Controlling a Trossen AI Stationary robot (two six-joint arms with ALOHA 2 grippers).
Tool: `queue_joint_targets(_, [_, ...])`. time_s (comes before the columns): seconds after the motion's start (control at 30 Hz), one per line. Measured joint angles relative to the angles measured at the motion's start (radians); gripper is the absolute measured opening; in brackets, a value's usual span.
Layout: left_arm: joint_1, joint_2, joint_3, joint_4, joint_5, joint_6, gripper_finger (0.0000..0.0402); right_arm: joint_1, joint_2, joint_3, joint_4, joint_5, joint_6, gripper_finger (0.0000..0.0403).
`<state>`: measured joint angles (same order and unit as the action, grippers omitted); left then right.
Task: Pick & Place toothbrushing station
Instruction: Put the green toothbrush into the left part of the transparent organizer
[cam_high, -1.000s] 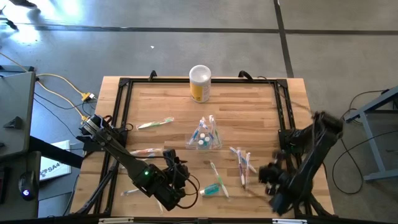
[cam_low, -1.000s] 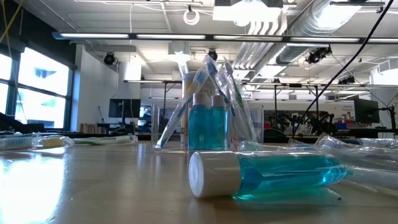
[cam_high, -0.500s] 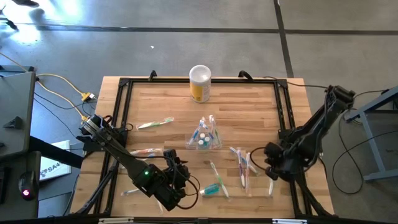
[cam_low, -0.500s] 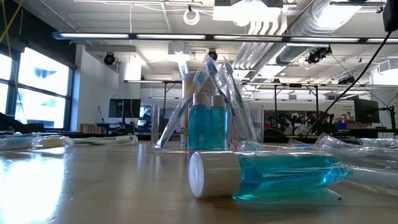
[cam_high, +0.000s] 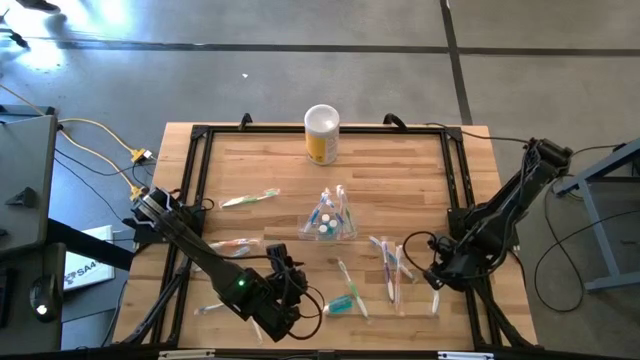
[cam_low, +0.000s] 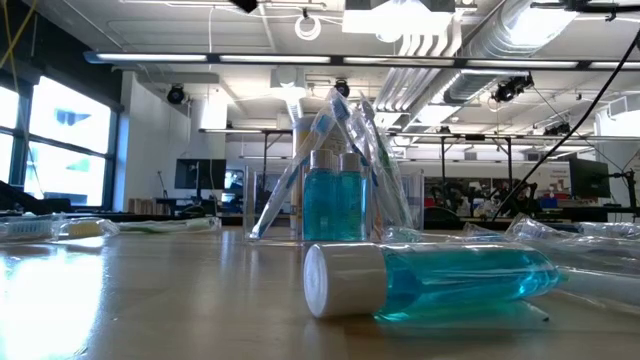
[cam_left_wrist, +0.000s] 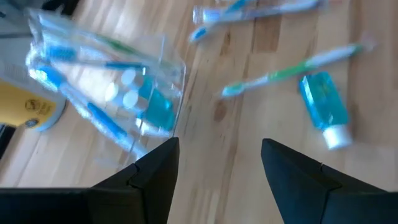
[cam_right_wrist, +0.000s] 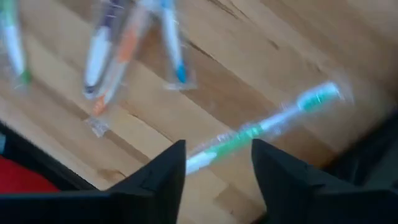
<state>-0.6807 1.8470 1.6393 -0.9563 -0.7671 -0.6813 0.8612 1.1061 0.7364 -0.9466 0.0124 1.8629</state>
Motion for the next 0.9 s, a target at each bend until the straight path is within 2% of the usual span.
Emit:
queue_joint_targets(0.13, [0.000, 0.004, 0.000, 0.015, -0.001, 0.035, 0.0221, 0.000, 0.030, 0.000, -0.032, -0.065, 0.124, 0.0206])
queue_joint_targets(0.27, [0.000, 0.004, 0.000, 0.023, -0.001, 0.051, 0.0221, 0.000, 0.086, 0.000, -0.063, -0.121, 0.192, 0.0205])
queue_joint_targets(0.9, [0.000, 0.004, 0.000, 0.041, -0.007, 0.118, 0.0221, -0.066, 0.327, 0.000, -0.045, -0.171, 0.178, 0.0201])
